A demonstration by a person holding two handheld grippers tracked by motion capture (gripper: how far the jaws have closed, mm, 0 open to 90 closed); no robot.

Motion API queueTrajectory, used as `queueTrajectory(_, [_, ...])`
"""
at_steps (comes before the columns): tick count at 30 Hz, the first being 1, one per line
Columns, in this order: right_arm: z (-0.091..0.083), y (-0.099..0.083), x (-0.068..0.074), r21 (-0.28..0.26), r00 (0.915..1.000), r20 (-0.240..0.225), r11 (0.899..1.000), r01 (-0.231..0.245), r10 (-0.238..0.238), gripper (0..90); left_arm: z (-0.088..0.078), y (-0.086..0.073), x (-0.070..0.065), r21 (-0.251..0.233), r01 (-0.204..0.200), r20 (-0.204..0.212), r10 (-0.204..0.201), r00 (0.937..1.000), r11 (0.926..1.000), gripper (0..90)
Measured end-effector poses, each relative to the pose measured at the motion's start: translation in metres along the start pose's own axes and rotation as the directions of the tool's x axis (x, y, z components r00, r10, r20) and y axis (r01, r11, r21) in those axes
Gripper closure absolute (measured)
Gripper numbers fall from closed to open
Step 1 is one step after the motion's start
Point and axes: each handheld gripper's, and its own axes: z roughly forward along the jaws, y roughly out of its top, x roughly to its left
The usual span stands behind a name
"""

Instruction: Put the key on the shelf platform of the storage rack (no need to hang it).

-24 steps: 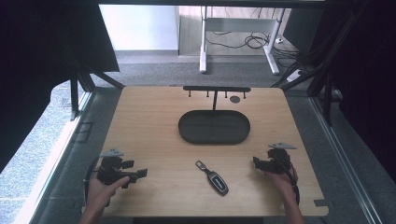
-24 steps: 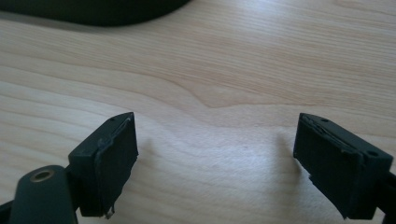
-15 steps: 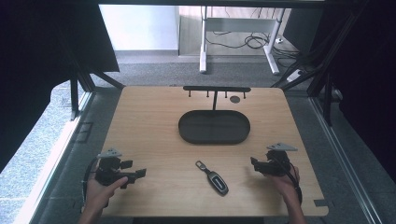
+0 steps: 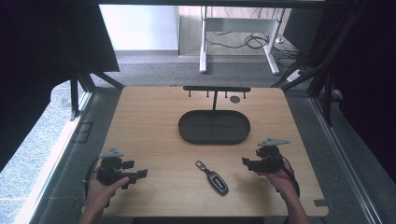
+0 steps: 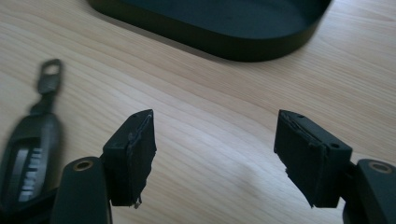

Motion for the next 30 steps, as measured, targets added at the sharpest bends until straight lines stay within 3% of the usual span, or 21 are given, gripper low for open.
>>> queueTrajectory(17, [-0.012,0.031,0.029,0.034,0.9932,-0.038,0.993,0.111,-0.110,29.6,0.006,0.000,-0.005,0.016,-0.012,-0.007,0.012,0.9999,0.9998,22.7])
queueTrajectory(24, [-0.009,0.048,0.051,0.051,0.9850,-0.068,0.985,0.162,-0.159,29.5,0.006,0.000,-0.005,0.015,-0.013,-0.012,0.014,0.9998,0.9998,22.7])
queueTrajectory(30, [-0.006,0.056,0.062,0.066,0.9784,-0.086,0.979,0.194,-0.188,29.8,0.006,0.000,-0.004,0.016,-0.014,-0.011,0.014,0.9998,0.9998,22.7])
